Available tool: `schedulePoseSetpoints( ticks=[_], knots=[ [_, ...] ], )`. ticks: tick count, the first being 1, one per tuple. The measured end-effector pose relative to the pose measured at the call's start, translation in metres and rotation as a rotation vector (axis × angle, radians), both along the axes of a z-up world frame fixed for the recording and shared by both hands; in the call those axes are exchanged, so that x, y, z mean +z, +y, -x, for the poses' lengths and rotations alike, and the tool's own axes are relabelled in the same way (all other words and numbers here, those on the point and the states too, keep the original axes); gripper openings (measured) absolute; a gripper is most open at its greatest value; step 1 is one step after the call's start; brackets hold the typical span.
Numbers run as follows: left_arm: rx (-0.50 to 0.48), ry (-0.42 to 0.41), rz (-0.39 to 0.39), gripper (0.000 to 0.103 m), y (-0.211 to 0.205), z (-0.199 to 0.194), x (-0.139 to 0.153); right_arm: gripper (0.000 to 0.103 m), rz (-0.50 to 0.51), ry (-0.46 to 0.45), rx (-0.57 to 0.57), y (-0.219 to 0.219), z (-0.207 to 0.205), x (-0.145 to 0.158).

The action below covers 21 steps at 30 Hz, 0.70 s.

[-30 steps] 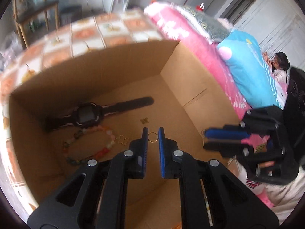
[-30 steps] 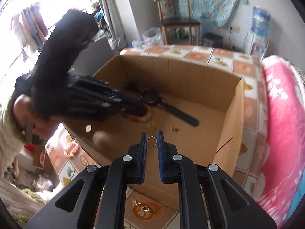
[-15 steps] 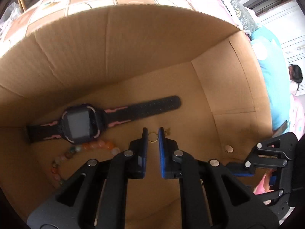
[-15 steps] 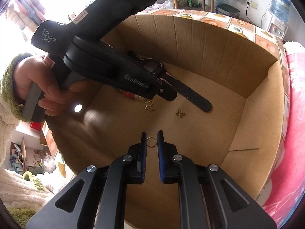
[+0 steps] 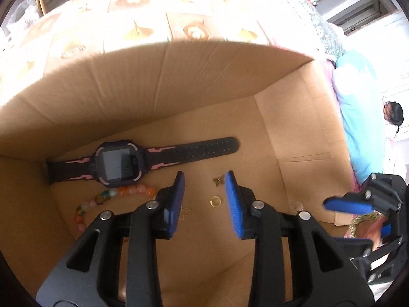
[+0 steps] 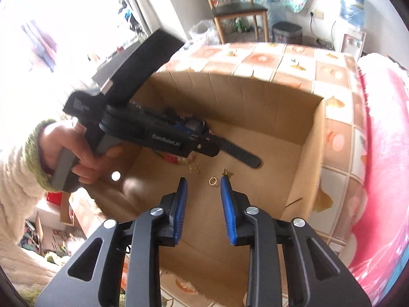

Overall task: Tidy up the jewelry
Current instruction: 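Withdraw the open left tool from the box back over the table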

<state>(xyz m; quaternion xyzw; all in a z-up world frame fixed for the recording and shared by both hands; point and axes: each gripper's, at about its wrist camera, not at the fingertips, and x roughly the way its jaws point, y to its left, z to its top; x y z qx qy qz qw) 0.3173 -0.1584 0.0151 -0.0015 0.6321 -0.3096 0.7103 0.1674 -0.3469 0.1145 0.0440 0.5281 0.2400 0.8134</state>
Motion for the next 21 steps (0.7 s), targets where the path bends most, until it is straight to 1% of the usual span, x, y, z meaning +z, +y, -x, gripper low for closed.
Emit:
schedulePoseSetpoints(
  ticks=[2,6,7,9,10,11,12,13,14,15,16,17,18,21],
  knots=[
    [0.008,-0.025,0.011,0.036,0.01,0.009,0.012,0.032,-0.013,-0.03,-0.02,-0.005,0.008,0.014],
    [0.023,-0.103,0.03,0.037,0.027,0.029,0.048,0.033,-0.033,-0.08,-0.048,-0.012,0.028,0.037],
    [0.025,-0.127,0.034,0.037,0.033,0.035,0.058,0.033,-0.037,-0.093,-0.056,-0.012,0.033,0.04],
    [0.031,-0.187,0.061,0.039,0.048,0.054,0.083,0.037,-0.051,-0.135,-0.074,-0.016,0.049,0.055],
    [0.033,-0.212,0.073,0.043,0.051,0.051,0.089,0.042,-0.06,-0.166,-0.087,-0.019,0.06,0.064],
    [0.036,-0.256,0.092,0.048,0.062,0.066,0.102,0.048,-0.067,-0.189,-0.093,-0.021,0.068,0.07],
    [0.037,-0.291,0.105,0.051,0.065,0.076,0.111,0.051,-0.078,-0.217,-0.096,-0.022,0.079,0.076],
    [0.041,-0.327,0.122,0.058,0.075,0.091,0.121,0.055,-0.087,-0.239,-0.097,-0.023,0.09,0.079],
    [0.045,-0.352,0.135,0.064,0.082,0.097,0.129,0.057,-0.096,-0.261,-0.098,-0.023,0.103,0.082],
    [0.052,-0.38,0.149,0.066,0.093,0.113,0.135,0.059,-0.1,-0.276,-0.1,-0.023,0.115,0.082],
    [0.06,-0.401,0.157,0.069,0.101,0.12,0.136,0.06,-0.103,-0.287,-0.102,-0.024,0.125,0.082],
    [0.064,-0.422,0.16,0.072,0.112,0.137,0.137,0.06,-0.096,-0.298,-0.111,-0.023,0.138,0.078],
    [0.07,-0.437,0.158,0.073,0.114,0.144,0.134,0.06,-0.092,-0.302,-0.117,-0.022,0.144,0.076],
    [0.096,-0.462,0.133,0.076,0.135,0.179,0.118,0.06,-0.092,-0.287,-0.143,-0.017,0.169,0.057]
  ],
)
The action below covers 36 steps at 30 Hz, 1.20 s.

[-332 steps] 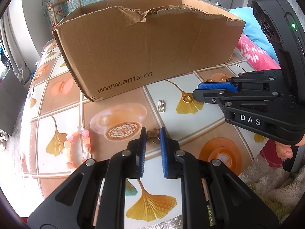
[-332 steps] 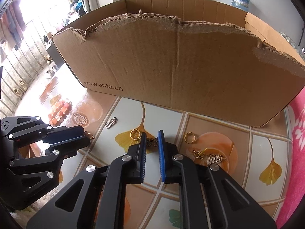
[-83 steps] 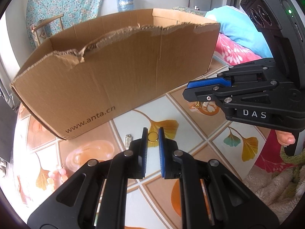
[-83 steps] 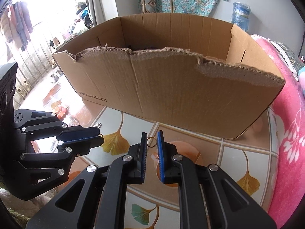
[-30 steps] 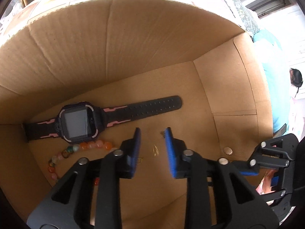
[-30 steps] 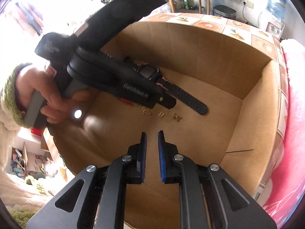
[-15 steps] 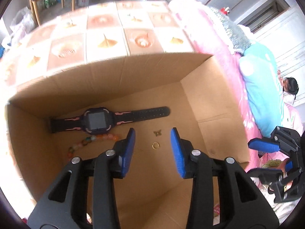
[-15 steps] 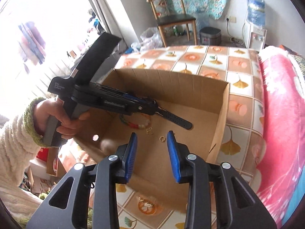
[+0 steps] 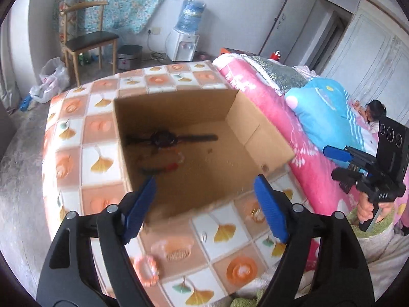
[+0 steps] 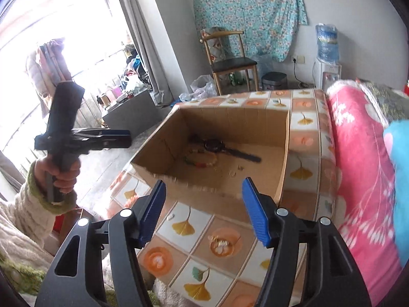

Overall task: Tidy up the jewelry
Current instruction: 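Withdraw the open left tool from the box back over the table, then move the right tool to the gold rhinestone drop earring and close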

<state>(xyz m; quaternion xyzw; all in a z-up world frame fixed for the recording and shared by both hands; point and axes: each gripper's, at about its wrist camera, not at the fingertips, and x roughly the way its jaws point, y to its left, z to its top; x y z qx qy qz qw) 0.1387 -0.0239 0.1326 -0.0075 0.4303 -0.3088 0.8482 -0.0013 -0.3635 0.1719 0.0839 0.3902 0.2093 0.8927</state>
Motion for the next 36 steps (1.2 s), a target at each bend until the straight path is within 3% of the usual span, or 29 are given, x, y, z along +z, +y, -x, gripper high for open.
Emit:
schedulePoseSetpoints(
  ticks=[6,9,14,23,36],
  knots=[
    [0.098,0.043,-0.019,0.077,0.023,0.052,-0.054,0.06,-0.05,0.133,-0.063,0.01,0.025,-0.056],
    [0.09,0.076,-0.011,0.077,0.024,0.068,-0.083,0.06,-0.063,0.203,-0.084,0.015,0.028,-0.087],
    [0.06,0.088,-0.066,0.077,0.005,0.083,-0.113,0.06,-0.042,0.278,-0.113,0.024,0.023,-0.119],
    [0.009,0.063,-0.182,0.079,-0.026,0.081,-0.15,0.06,-0.012,0.311,-0.172,0.029,0.025,-0.133],
    [0.018,-0.02,-0.263,0.093,-0.041,0.079,-0.161,0.033,0.149,0.308,-0.177,0.041,-0.003,-0.155]
  ],
)
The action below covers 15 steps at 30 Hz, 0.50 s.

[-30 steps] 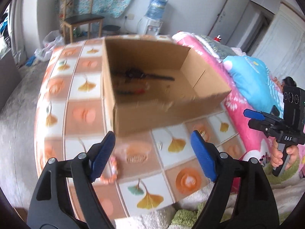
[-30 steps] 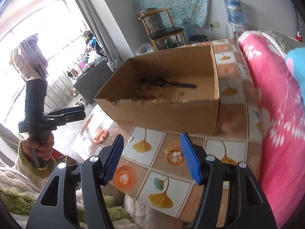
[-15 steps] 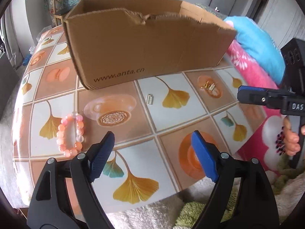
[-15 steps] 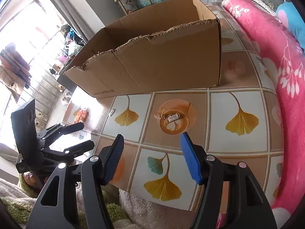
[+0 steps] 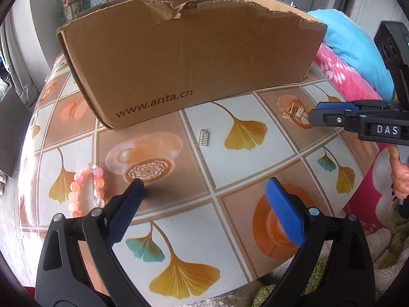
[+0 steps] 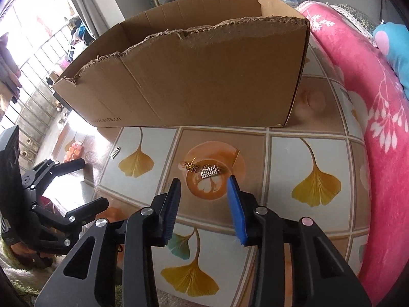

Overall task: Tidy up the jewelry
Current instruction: 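Move the right tool to the gold rhinestone drop earring and close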

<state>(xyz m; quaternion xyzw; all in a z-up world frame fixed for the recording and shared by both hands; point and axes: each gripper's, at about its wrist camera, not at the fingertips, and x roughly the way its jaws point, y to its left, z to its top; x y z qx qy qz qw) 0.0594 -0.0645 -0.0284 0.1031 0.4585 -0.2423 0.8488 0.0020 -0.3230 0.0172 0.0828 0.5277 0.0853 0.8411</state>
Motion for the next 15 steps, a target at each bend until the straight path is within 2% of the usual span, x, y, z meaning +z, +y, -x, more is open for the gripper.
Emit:
schedulePoseSetpoints(
  ticks=[2,15],
  knots=[
    [-0.008,-0.02,-0.043,0.095,-0.008,0.002,-0.003,0.031,0.021,-0.003,0.017,0.003,-0.003,-0.003],
    [-0.023,-0.018,-0.042,0.095,-0.009,0.001,-0.003,0.022,0.142,-0.04,0.129,0.021,-0.011,-0.009]
  ],
)
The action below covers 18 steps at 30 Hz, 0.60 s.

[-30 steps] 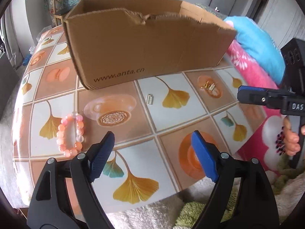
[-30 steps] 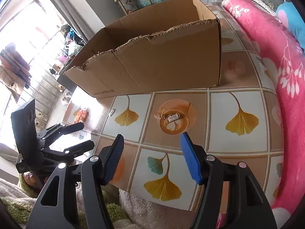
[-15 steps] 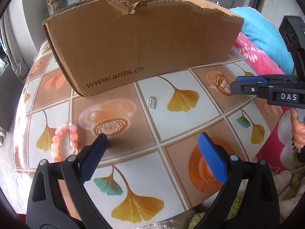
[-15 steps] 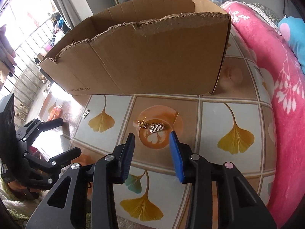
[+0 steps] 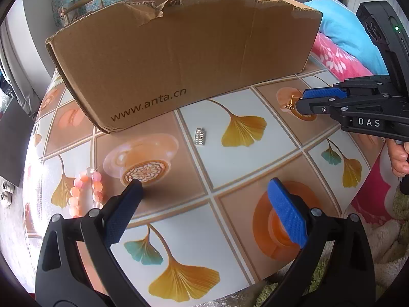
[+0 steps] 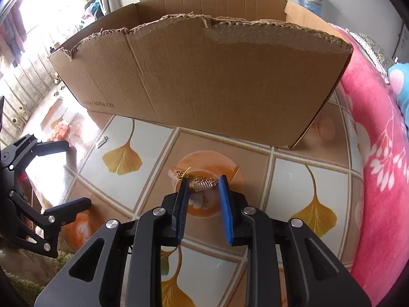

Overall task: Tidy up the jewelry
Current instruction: 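Move the right tool to the gold rhinestone drop earring and close, then lift the rhinestone earring with the right tool while the left tool moves to the silver coil earring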

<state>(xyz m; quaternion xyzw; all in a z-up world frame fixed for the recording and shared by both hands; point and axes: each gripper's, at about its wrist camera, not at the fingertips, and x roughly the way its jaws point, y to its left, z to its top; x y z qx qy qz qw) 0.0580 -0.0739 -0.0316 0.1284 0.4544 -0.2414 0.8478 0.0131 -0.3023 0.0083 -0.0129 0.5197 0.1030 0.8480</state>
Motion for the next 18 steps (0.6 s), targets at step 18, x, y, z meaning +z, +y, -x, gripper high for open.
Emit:
schedulePoseSetpoints(
  ticks=[18],
  knots=[
    [-0.001,-0.001,-0.001,0.095,0.0,0.0,0.0,0.014,-0.056,0.001,0.003,0.001,0.006,0.005]
  ],
)
